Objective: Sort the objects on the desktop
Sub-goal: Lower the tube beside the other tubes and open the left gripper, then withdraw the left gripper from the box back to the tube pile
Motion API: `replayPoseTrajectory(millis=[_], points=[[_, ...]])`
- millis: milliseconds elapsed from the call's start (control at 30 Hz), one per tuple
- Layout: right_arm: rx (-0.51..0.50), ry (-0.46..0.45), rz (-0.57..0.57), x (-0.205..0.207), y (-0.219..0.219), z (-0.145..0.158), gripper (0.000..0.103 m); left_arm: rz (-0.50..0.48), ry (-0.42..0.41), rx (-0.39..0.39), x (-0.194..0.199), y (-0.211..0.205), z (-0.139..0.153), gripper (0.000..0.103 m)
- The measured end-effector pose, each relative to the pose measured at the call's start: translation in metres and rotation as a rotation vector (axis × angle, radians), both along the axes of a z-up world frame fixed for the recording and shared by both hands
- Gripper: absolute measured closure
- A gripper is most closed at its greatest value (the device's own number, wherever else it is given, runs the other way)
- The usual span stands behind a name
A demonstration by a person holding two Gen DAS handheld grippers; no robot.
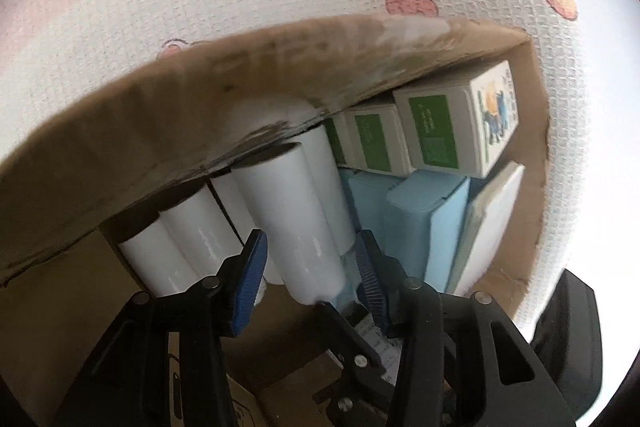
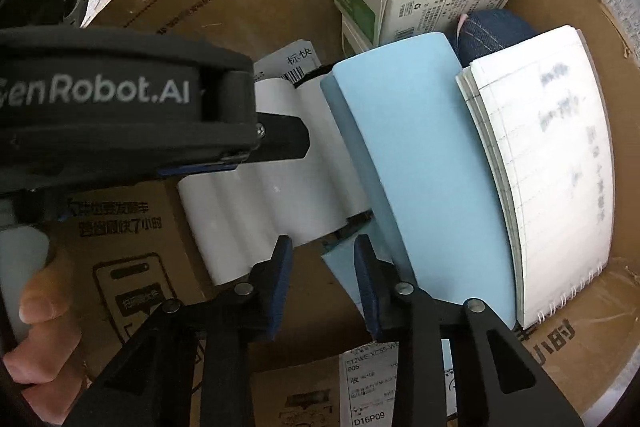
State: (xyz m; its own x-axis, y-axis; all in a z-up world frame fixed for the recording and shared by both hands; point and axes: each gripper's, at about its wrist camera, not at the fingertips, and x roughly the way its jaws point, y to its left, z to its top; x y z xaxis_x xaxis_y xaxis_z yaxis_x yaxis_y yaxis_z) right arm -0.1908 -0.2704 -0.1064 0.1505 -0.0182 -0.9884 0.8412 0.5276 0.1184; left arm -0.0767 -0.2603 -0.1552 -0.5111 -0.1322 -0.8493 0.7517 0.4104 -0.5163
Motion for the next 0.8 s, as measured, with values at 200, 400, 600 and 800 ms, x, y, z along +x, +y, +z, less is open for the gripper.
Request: replayPoseTrajectory(millis=[200,400,600,800], points=[[0.015,-0.006,-0.018,-0.005,0.001,-0.003,0.075,-0.030,0.008,-0.020,0.009,0.005,0.005,0.081],[0.009,-0.009,-0.020,-0.009,0.005,-0.003,0.075,-0.046,-0.085,0.002,-0.003,0.008,0.005,0.083],[-0.010,-0.039,-0.035,-0.015,0.009,0.004,0.075,-0.059,-0.078,-0.021,-0.035,0.029,0.015,0.083],[-0.073,-0.036,0.018,-0.011,0.027,0.021,0.075,0.018,-0.111,-0.083,-0.020,0.043,0.033,0.083]])
